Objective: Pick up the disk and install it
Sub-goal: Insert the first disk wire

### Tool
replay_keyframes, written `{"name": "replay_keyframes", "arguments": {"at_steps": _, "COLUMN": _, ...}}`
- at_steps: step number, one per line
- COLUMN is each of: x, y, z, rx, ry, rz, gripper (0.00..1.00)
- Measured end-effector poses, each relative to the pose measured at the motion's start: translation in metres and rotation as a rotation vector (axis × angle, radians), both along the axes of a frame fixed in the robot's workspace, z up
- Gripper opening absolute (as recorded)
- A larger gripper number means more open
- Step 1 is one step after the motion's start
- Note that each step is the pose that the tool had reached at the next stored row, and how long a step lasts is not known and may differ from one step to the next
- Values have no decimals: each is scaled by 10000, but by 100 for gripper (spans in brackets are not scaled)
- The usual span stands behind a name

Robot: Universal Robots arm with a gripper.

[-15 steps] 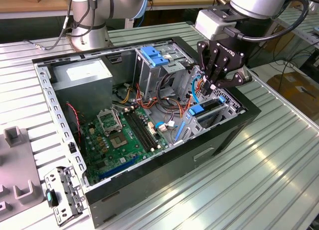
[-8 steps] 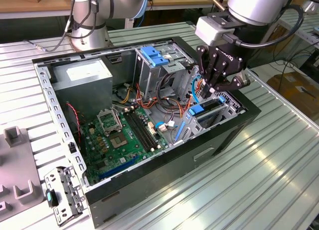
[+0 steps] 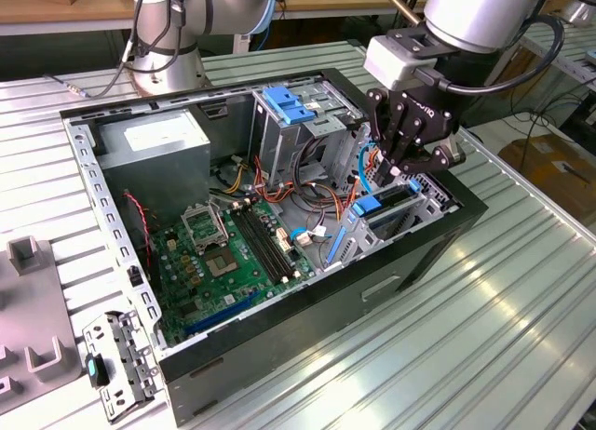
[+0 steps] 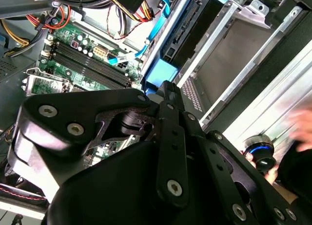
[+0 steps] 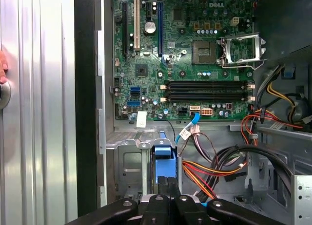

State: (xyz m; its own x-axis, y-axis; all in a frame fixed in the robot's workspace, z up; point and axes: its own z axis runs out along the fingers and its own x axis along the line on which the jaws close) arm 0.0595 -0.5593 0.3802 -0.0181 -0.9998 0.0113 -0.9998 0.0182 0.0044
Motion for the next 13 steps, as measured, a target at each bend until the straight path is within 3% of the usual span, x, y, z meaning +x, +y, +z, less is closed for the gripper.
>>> {"name": "replay_keyframes", "arguments": {"at_steps": 9, "x": 16, "y": 0, "z": -4, "rx": -7, "ry": 0, "rz": 45, "gripper": 11}}
{"name": "replay_keyframes", "arguments": {"at_steps": 12, "x": 46, "y": 0, "z": -4, "rx": -12, "ry": 0, "rz": 346, "gripper": 11}}
{"name": "replay_keyframes", "arguments": {"at_steps": 13, "x": 46, "y": 0, "z": -5, "rx": -12, "ry": 0, "rz": 674, "gripper": 11}}
